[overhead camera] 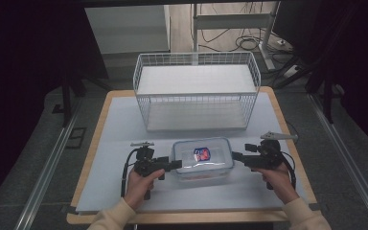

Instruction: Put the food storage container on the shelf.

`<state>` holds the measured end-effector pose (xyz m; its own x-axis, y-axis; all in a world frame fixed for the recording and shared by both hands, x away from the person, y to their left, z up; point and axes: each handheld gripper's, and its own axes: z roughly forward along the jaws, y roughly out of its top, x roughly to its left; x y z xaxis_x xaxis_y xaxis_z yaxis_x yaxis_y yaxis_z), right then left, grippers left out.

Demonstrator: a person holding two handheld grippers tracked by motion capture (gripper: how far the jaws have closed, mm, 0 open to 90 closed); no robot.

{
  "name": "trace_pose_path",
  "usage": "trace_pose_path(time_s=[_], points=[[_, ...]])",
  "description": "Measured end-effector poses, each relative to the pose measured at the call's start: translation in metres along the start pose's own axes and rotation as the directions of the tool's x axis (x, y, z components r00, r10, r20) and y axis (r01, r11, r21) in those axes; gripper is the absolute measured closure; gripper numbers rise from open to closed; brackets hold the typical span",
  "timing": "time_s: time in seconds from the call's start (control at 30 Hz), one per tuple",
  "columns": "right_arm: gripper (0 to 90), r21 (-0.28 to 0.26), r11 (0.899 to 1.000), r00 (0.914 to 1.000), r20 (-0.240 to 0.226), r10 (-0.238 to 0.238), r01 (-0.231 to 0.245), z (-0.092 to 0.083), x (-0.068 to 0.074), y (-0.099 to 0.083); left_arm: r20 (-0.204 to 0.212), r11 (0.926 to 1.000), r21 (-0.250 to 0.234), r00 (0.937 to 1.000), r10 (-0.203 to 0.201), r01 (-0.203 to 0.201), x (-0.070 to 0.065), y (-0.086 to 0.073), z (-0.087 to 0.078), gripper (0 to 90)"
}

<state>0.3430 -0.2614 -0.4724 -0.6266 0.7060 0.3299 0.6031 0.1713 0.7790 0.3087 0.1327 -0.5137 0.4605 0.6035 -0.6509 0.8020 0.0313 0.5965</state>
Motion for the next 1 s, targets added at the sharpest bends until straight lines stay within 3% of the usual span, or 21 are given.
trace_pose_path(time_s=[0.07, 0.27, 0.4, 0.6, 0.7, 0.8, 1.0], points=[[19.8, 0.0, 1.0, 1.0, -0.001, -0.003, 0.003, 0.003, 0.002, 0.002, 0.022, 0.9998, 0.017, 0.9997, -0.014, 0.013, 0.001, 0.0, 0.005, 17.8], [19.7, 0.022, 0.999, 0.9995, 0.003, -0.031, 0.031, 0.008, 0.005, 0.002, 0.039, 0.9991, 0.017, 0.9985, -0.038, 0.038, 0.005, 0.0, 0.007, 20.0], [19.7, 0.048, 0.999, 0.9998, -0.006, -0.018, 0.018, 0.01, 0.004, 0.002, 0.048, 0.9972, 0.041, 0.9968, -0.064, 0.063, 0.009, -0.002, 0.009, 21.5], [19.7, 0.049, 0.999, 1.0, -0.008, -0.004, 0.004, 0.009, 0.001, 0.001, 0.051, 0.9956, 0.059, 0.9958, -0.076, 0.073, 0.011, -0.003, 0.013, 20.9], [20.4, 0.048, 0.999, 1.0, -0.009, -0.003, 0.003, 0.01, 0.0, 0.002, 0.049, 0.9959, 0.058, 0.9963, -0.071, 0.068, 0.01, -0.003, 0.013, 27.6], [22.7, 0.054, 0.999, 0.9999, -0.012, 0.004, -0.003, 0.011, -0.001, 0.002, 0.045, 0.9964, 0.059, 0.997, -0.063, 0.06, 0.009, -0.003, 0.013, 27.5], [25.3, 0.101, 0.994, 0.9949, -0.086, 0.051, -0.042, 0.018, -0.009, 0.003, 0.05, 0.9963, 0.057, 0.9964, -0.068, 0.065, 0.01, -0.003, 0.012, 28.6]])
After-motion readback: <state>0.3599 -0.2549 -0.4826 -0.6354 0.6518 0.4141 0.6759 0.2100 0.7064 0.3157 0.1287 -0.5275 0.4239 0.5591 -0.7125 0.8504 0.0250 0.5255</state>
